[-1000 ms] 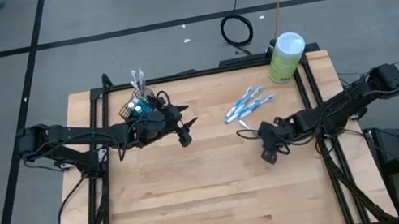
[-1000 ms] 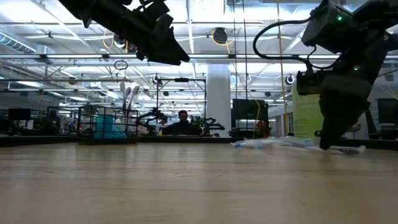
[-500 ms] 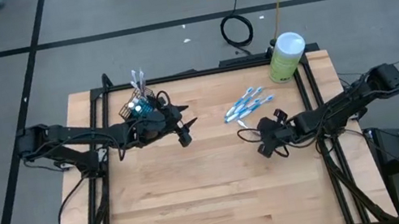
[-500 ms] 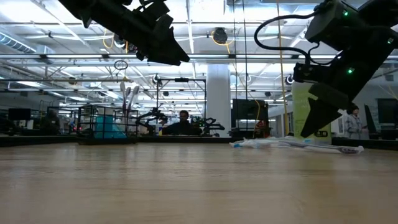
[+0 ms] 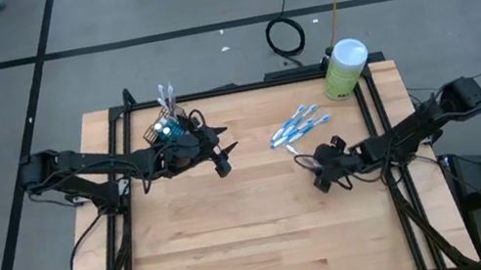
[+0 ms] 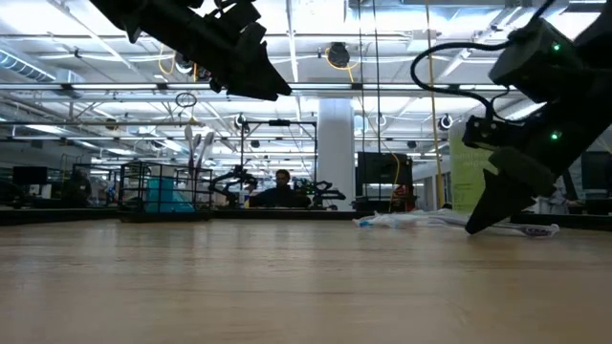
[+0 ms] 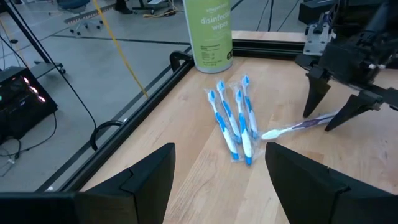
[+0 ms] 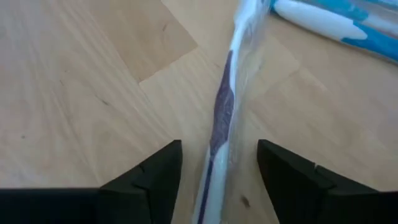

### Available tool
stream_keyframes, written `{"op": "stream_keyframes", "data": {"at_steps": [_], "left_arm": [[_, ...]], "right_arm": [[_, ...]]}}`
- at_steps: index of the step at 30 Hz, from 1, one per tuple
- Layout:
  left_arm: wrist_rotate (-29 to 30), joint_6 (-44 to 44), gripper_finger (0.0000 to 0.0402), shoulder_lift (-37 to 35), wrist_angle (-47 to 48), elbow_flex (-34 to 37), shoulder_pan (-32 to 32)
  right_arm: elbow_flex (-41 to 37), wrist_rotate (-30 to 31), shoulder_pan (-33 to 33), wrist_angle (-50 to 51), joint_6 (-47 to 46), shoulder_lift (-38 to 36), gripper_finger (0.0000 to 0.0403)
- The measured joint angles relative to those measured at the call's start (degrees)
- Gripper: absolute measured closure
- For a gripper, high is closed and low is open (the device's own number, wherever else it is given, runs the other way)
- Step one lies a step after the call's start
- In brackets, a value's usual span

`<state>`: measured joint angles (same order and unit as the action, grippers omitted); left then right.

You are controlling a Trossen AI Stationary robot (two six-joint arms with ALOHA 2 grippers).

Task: Pick & Place toothbrushing station
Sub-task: Put the purple toothbrush into the right compartment of the wire organizer

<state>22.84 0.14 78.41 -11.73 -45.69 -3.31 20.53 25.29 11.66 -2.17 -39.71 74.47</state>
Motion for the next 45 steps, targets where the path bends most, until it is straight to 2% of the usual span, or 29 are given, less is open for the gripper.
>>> {"op": "stream_keyframes", "data": {"at_steps": [4,13,15,19,22,26,35,41,45], "left_arm": [[0.00,0.01,0.0147,0.00,0.00,0.00,0.00],[0.00,0.37,0.0147,0.00,-0.04,0.00,0.00],[-0.01,0.37,0.0147,0.00,-0.02,0.00,0.00],[-0.01,0.37,0.0147,0.00,-0.03,0.00,0.00],[-0.01,0.37,0.0147,0.00,-0.08,0.00,0.00],[-0.01,0.37,0.0147,0.00,-0.32,0.00,0.00],[-0.75,0.49,0.0147,0.00,-2.04,0.00,0.02],[-4.33,1.88,0.0147,0.00,-8.49,0.02,0.00],[-11.17,1.89,0.0147,1.09,-20.12,0.02,0.00]], "right_arm": [[-1.58,0.52,0.07,-2.16,-0.38,0.10,0.0239],[-1.85,1.54,0.09,-3.75,4.30,0.22,0.0367],[-1.85,1.52,0.09,-3.79,4.77,0.21,0.0386],[-2.08,1.51,0.09,-6.91,6.89,0.34,0.0379],[-2.12,1.49,0.05,-14.64,11.09,0.30,0.0373],[-2.05,1.41,0.02,-27.21,19.87,0.32,0.0387],[-2.00,1.27,-1.37,-61.94,43.28,0.27,0.0380],[-1.91,-8.69,-4.95,-78.47,51.02,0.25,0.0386],[-1.52,-12.12,-7.30,-80.50,50.30,0.25,0.0385]]}}
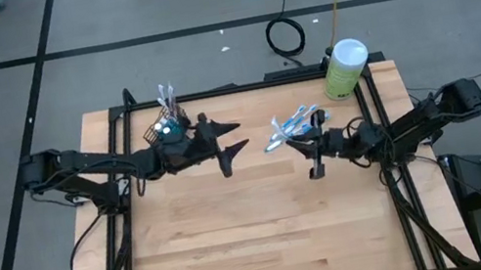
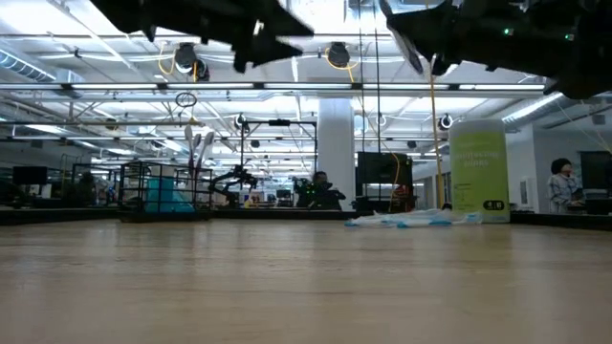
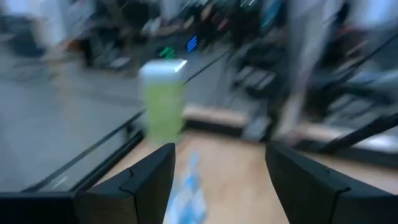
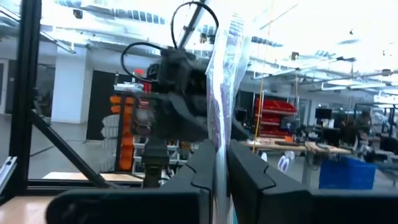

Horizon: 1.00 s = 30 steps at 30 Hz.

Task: Pick & Place toothbrushing station
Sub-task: Put the purple toothbrush into the right compartment of the wire organizer

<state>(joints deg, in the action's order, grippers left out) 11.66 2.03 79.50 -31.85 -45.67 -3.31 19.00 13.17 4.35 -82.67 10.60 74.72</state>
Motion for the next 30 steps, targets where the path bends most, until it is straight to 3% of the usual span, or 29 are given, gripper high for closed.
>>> {"op": "stream_keyframes", "data": {"at_steps": [5,15,23,30], "left_arm": [[-10.24,0.77,0.0147,4.11,-15.78,-0.02,0.16],[-11.52,6.12,0.0147,17.91,-33.44,-2.72,0.39],[-13.37,4.14,0.0147,24.20,-34.57,-10.81,0.87],[-13.33,3.59,0.0147,25.49,-28.16,-15.23,0.83]], "right_arm": [[0.00,-0.02,-0.26,2.96,-1.32,0.04,0.0384],[0.00,-0.02,-0.26,2.94,-1.85,0.00,0.0385],[0.02,-0.02,-0.26,4.77,-2.57,0.00,0.0385],[0.02,-0.02,-0.26,5.42,-2.61,0.00,0.0385]]}}
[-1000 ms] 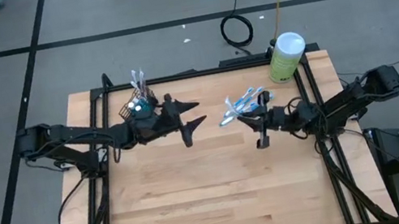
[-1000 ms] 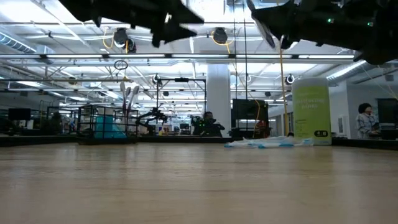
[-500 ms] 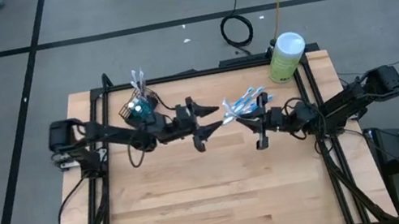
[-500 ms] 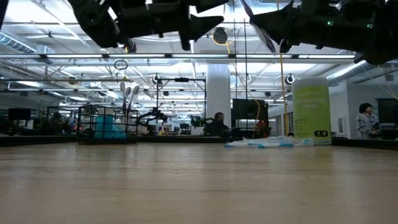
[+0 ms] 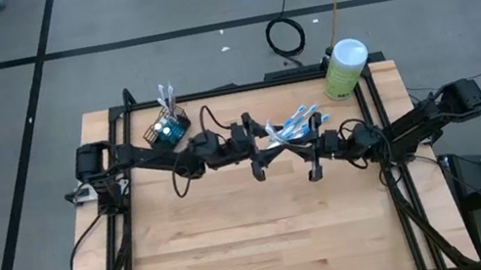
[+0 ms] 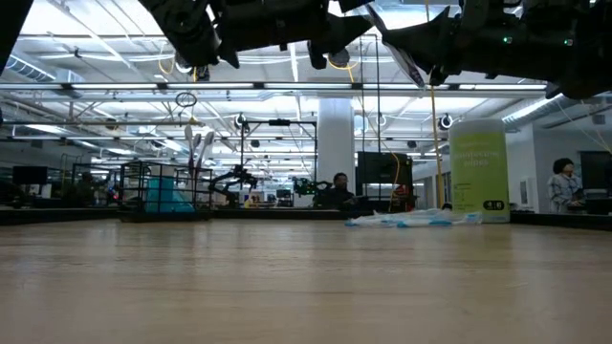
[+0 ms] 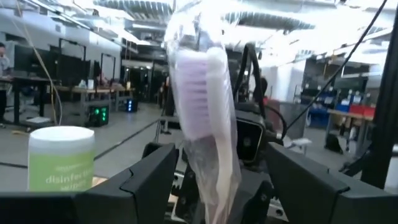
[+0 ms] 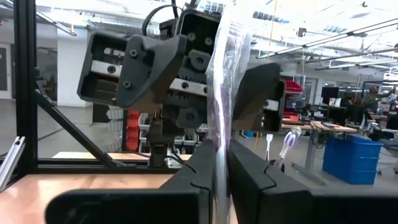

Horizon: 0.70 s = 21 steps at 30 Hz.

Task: Pick & Place toothbrushing station
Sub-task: Put the purple toothbrush into the right compartment of the wire organizer

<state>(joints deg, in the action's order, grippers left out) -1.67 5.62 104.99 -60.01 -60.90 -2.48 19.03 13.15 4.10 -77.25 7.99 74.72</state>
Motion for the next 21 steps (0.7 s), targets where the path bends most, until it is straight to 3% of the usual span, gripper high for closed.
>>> {"op": "stream_keyframes", "data": {"at_steps": [6,18,21], "left_arm": [[0.02,-0.95,0.0178,-0.04,2.47,-0.66,0.00],[-0.01,-4.03,0.0381,-0.04,2.26,-0.70,0.00],[-1.13,-5.71,0.0383,-0.59,3.12,-0.70,-0.02]], "right_arm": [[0.00,0.00,0.00,0.00,0.09,0.00,0.0385],[0.00,0.04,0.00,1.06,0.28,0.00,0.0384],[0.00,0.25,-0.07,2.18,0.32,-0.07,0.0376]]}}
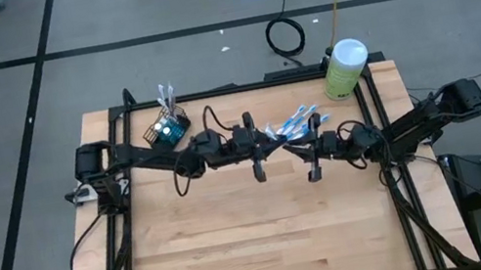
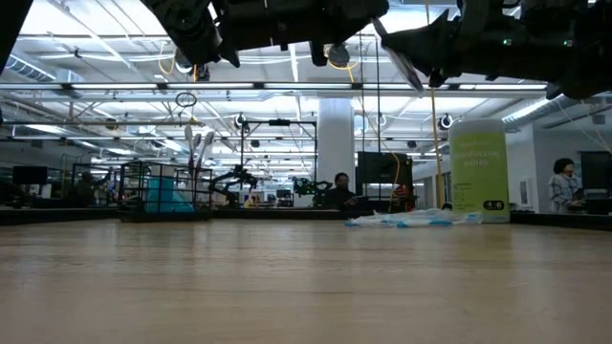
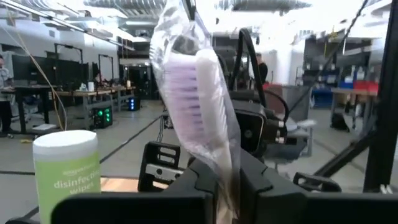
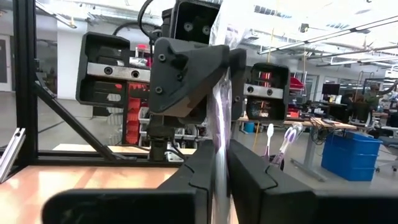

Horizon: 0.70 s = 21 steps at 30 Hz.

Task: Pick & Place toothbrushing station
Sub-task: Put the purple toothbrush into the right compartment of the wire organizer

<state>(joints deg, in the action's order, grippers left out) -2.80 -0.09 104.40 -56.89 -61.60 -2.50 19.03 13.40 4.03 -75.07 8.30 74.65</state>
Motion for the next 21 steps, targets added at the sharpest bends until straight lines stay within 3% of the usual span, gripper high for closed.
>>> {"op": "stream_keyframes", "data": {"at_steps": [4,11,15,21], "left_arm": [[2.52,-2.81,0.0366,-3.85,5.61,0.04,0.02],[6.10,-8.88,0.0385,-15.13,22.66,0.37,-0.09],[12.74,-10.12,0.0377,-21.84,32.52,0.33,-0.09],[20.00,-11.69,0.0386,-32.54,33.98,10.13,-1.51]], "right_arm": [[-0.02,0.20,-0.32,2.14,-1.75,0.01,0.0346],[-0.02,0.12,-1.23,5.09,-5.98,0.09,0.0273],[-0.03,0.27,-1.77,5.45,-7.64,0.02,0.0242],[-0.07,0.07,-2.09,6.89,-9.39,-0.24,0.0226]]}}
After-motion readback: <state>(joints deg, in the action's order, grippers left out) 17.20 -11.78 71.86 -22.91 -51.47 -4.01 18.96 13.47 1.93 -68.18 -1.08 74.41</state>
